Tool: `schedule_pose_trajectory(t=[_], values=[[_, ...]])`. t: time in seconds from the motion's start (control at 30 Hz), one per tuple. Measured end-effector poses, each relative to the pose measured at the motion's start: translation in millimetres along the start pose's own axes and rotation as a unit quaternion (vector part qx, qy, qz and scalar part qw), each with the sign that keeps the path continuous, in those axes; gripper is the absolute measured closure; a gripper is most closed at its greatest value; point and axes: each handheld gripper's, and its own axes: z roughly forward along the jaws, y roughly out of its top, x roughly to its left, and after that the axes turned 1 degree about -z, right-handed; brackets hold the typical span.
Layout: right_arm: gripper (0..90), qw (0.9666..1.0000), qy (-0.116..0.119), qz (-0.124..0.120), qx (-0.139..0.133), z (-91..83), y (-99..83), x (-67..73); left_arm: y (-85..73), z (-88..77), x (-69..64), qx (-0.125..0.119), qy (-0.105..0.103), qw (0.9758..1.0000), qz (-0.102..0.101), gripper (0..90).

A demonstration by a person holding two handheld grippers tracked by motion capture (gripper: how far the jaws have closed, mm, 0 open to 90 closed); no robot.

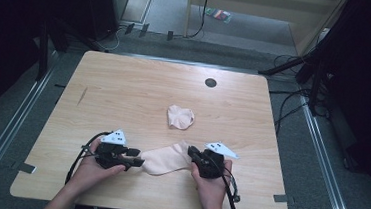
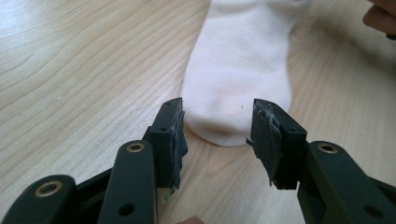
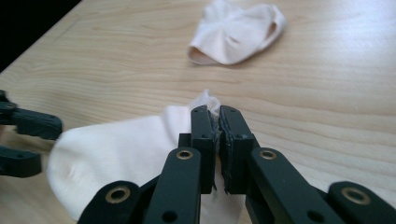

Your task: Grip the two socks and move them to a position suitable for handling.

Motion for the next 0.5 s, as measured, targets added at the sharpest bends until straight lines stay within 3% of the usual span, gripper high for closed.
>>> schedule_pose_trajectory(t=[0.13, 0.2, 0.23, 0.27, 0.3, 0.37, 0.4, 0.43, 0.5], values=[[86.1, 0.9999, -0.01, 0.008, 0.003, 0.9, -1.5, -4.9, -1.3, 2.5, -0.1, 0.011, 0.008, 0.9999, -0.011, 52.5], [86.0, 0.9999, -0.014, 0.008, 0.003, 0.6, -2.3, -6.5, -2.5, 1.7, -2.4, 0.004, 0.019, 0.9996, -0.019, 51.0], [85.9, 0.9998, -0.018, 0.005, 0.003, 0.0, -2.9, -8.1, -2.9, -2.8, -5.2, -0.022, 0.021, 0.999, -0.033, 52.7], [85.9, 0.9998, -0.018, 0.005, 0.003, 0.0, -2.9, -8.1, -2.9, -2.8, -5.2, -0.022, 0.021, 0.999, -0.033, 54.7], [85.9, 0.9998, -0.022, 0.001, 0.002, 0.3, -3.7, -9.2, -2.4, -6.7, -8.0, -0.061, 0.001, 0.9969, -0.05, 59.6], [85.9, 0.9998, -0.021, 0.003, 0.004, 0.9, -4.7, -9.0, 0.0, -2.5, -15.9, -0.075, 0.002, 0.9958, -0.052, 69.6], [85.8, 0.9998, -0.021, 0.001, 0.003, 1.7, -5.3, -8.6, 0.0, -2.5, -15.9, -0.075, 0.002, 0.9958, -0.052, 73.9], [85.8, 0.9998, -0.021, -0.001, 0.004, 2.0, -6.0, -7.7, 1.6, 6.2, -22.4, -0.058, 0.02, 0.9973, -0.041, 77.1], [85.8, 0.9998, -0.02, -0.001, 0.005, 2.4, -6.4, -7.1, 1.7, 12.3, -24.4, -0.049, 0.024, 0.9978, -0.039, 80.8]])
